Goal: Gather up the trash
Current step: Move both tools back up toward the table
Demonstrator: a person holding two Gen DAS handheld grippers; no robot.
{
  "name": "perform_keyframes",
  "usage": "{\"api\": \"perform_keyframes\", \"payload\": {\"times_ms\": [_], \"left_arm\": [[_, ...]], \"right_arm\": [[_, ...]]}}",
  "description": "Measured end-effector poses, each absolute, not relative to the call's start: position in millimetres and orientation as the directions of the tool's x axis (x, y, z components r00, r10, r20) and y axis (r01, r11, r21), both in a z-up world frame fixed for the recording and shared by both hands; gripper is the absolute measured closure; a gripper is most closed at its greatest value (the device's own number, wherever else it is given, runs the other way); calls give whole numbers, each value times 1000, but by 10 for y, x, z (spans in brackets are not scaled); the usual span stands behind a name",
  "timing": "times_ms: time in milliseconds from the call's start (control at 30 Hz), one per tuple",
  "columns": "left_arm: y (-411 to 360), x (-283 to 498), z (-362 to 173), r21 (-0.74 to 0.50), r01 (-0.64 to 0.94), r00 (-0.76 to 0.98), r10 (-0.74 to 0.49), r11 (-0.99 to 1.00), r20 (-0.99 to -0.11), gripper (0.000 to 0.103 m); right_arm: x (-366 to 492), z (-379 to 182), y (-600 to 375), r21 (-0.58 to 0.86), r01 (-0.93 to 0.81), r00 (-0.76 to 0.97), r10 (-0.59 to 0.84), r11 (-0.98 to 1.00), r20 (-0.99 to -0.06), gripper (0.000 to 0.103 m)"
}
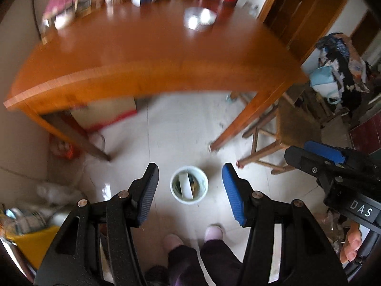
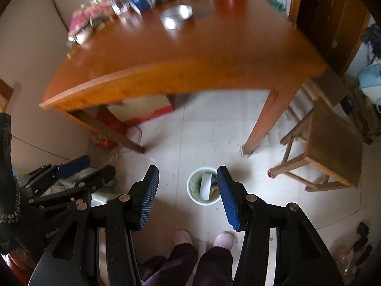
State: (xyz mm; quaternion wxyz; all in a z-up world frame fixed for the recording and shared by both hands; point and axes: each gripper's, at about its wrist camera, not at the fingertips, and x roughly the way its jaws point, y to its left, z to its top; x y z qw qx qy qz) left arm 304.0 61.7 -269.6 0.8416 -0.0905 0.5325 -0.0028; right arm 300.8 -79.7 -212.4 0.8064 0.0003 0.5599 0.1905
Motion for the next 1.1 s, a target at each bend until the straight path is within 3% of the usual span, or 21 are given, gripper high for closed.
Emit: {"api": "perform_keyframes", "payload": {"times_ms": [333,600,700,767,867,1100], "left_arm": [[729,2543,-1356,-155,-9,604,-118,988,-788,46],[878,2204,-690,-119,16,735,-92,993,-671,39],[950,2171,-538,-105,6,763,-72,994,-642,35],[989,2171,-469,-104,-3,776,-64,995,-628,30],[1039,2205,-424,-108,-25,787,-47,994,-615,17],[1080,2519,-436,-107,-81,786,-3,991,-619,12]], "right_arm": [[2596,-997,-700,183,-311,496,324,932,-806,56],[2314,-380,-630,138,-325,635,324,935,-702,56],[2272,-248,-603,125,-327,666,323,937,-673,52],[2268,-188,-605,124,-324,685,323,938,-653,37],[2305,-133,-617,128,-315,706,322,941,-631,27],[2653,-129,-705,135,-323,706,333,937,-625,26]]}}
